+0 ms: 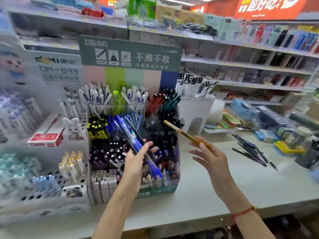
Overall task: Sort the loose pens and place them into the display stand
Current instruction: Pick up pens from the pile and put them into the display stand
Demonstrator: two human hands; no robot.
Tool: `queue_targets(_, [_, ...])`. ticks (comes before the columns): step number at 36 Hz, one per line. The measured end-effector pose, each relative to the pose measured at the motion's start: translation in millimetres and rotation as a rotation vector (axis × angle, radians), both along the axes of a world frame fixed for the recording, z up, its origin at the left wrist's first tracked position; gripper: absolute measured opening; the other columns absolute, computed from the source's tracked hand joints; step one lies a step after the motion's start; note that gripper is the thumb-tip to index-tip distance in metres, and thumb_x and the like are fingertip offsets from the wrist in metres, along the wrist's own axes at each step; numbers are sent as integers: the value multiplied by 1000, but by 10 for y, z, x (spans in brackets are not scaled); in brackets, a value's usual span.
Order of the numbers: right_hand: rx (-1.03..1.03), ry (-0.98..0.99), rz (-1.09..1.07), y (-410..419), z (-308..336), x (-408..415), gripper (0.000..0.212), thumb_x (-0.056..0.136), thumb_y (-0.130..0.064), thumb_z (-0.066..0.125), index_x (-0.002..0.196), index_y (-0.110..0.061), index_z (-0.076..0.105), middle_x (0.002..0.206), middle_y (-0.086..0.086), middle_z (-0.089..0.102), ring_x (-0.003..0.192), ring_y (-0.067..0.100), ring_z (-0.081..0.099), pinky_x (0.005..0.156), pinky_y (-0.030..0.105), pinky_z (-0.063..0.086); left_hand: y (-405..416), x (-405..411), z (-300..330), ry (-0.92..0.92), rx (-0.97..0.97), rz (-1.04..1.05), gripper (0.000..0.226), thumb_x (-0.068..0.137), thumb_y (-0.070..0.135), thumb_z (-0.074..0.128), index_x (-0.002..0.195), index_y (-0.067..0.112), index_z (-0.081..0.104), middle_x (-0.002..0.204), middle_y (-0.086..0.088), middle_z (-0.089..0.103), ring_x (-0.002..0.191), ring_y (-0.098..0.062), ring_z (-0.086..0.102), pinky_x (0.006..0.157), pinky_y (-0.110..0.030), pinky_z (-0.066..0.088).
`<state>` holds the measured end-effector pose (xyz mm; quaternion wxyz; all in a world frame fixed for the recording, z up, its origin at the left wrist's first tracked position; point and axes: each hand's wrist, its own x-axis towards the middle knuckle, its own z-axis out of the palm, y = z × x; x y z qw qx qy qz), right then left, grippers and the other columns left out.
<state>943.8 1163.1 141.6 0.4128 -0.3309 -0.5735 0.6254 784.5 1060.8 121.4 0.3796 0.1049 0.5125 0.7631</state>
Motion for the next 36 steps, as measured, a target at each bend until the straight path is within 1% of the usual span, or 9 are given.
queue_targets(3, [66,-46,-41,129,-27,-92,12,99,-11,47,107,-11,56,98,5,73,75,15,70,66,22,55,-57,-133,-13,58,-12,70,24,98,20,53,120,14,57,107,-7,71,88,-21,68,42,-21,46])
queue_targets(7, [257,-104,-123,234,-60,-254,10,99,-14,49,105,-9,54,96,6,70,75,12,70,63,19,54,-153,-264,-110,89,-28,144,8,97,26,53,99,29,61,88,12,75,64,-11,61,58,-29,42])
queue_targets(10, [375,-80,-205,271,-18,-429,8,99,-14,48,99,-16,56,95,7,69,78,10,69,66,21,55,-205,-370,-126,62,24,193,11,98,17,51,98,22,60,80,11,74,56,-3,63,51,-25,51])
queue_targets(16, [540,-114,-169,181,193,-969,14,102,-15,41,103,-20,54,98,-2,64,89,6,67,76,19,53,-312,-667,-108,143,-29,200,13,97,18,52,109,21,59,103,6,72,94,-8,69,97,-48,48])
queue_targets(19, [682,-182,-256,179,288,-1201,11,102,-16,42,104,-17,52,85,-13,59,80,13,63,74,26,53,-354,-805,-88,180,-39,165,17,98,22,52,112,21,61,107,4,71,98,-9,68,96,-47,49])
queue_targets(23, [860,-211,-461,212,334,-1269,8,102,-14,38,102,-13,46,78,-11,50,67,13,53,60,18,41,-379,-917,-103,198,-23,113,22,98,21,51,118,16,59,97,5,74,86,-3,69,85,-38,52])
queue_targets(27, [1048,-451,-496,239,156,-1270,22,100,-20,36,110,-5,49,77,-4,48,68,25,50,60,33,37,-353,-950,-122,196,-25,56,15,98,21,51,111,21,60,98,3,74,87,-8,70,82,-36,52])
queue_targets(31, [1081,-650,-286,298,-139,-1380,25,102,-20,42,123,-13,54,90,-1,56,80,14,51,64,25,35,-280,-929,-114,191,-15,-23,18,97,20,52,114,19,60,104,1,73,92,-14,70,95,-49,49])
queue_targets(36, [1035,-477,-352,324,-219,-1430,26,101,-20,45,121,-8,55,87,1,63,70,8,52,63,8,38,-207,-883,-145,161,25,-75,18,96,17,54,114,20,59,102,6,73,94,-12,70,92,-46,52])
